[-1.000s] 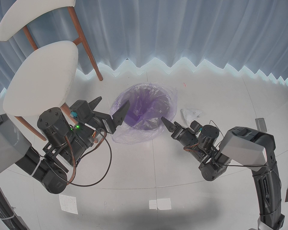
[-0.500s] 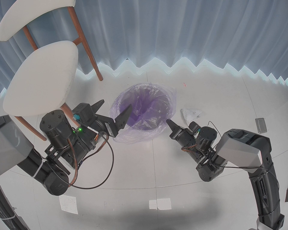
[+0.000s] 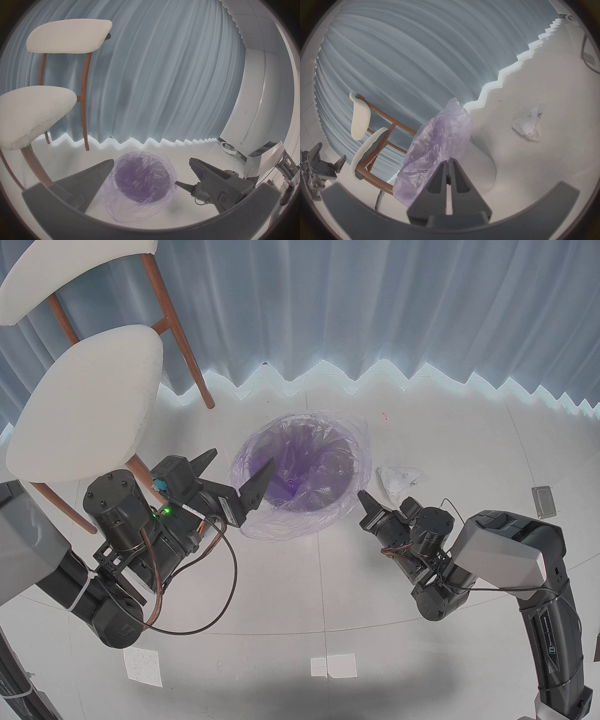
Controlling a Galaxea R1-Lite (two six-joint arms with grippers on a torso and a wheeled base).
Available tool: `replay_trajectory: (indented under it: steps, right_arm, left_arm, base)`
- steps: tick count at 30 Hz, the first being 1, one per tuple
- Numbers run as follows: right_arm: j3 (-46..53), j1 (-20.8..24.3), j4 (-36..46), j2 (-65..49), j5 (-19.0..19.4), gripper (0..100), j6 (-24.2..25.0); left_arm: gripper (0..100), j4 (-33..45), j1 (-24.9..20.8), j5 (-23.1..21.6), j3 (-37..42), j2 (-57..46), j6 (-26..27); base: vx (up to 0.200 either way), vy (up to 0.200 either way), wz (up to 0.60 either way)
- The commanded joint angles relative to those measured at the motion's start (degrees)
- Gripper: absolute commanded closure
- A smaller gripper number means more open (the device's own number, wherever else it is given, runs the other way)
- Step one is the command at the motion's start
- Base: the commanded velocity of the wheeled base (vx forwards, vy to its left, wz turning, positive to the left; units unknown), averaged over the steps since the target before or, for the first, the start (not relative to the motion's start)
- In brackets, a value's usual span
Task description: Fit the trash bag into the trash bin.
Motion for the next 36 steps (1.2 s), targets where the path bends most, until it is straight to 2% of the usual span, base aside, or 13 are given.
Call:
replay_trajectory:
  steps: [1, 9, 14, 36]
  right_arm:
    - [0.84, -0.33, -0.56, 0.11, -0.02, 100, -0.04]
    - [0.05, -0.51, 1.02, 3.63, -0.02, 100, -1.18]
    - [-3.91, -1.39, 1.55, 7.85, -0.11, 100, -2.15]
    - [-11.99, -3.76, 4.28, 15.49, -0.11, 100, -1.89]
  left_arm:
    - [0, -0.01, 0.01, 0.04, 0.04, 0.01, -0.04]
    - [0, -0.01, -0.08, 0.04, 0.30, 0.10, -0.04]
    - [0, -0.01, -0.17, 0.04, 0.39, 0.36, 0.04]
    - [0, -0.10, -0.61, 0.04, 1.09, 0.63, 0.92]
  base:
    - [0.000, 0.000, 0.00]
    - [0.000, 0.000, 0.00]
    - [0.000, 0.000, 0.00]
    - [0.000, 0.000, 0.00]
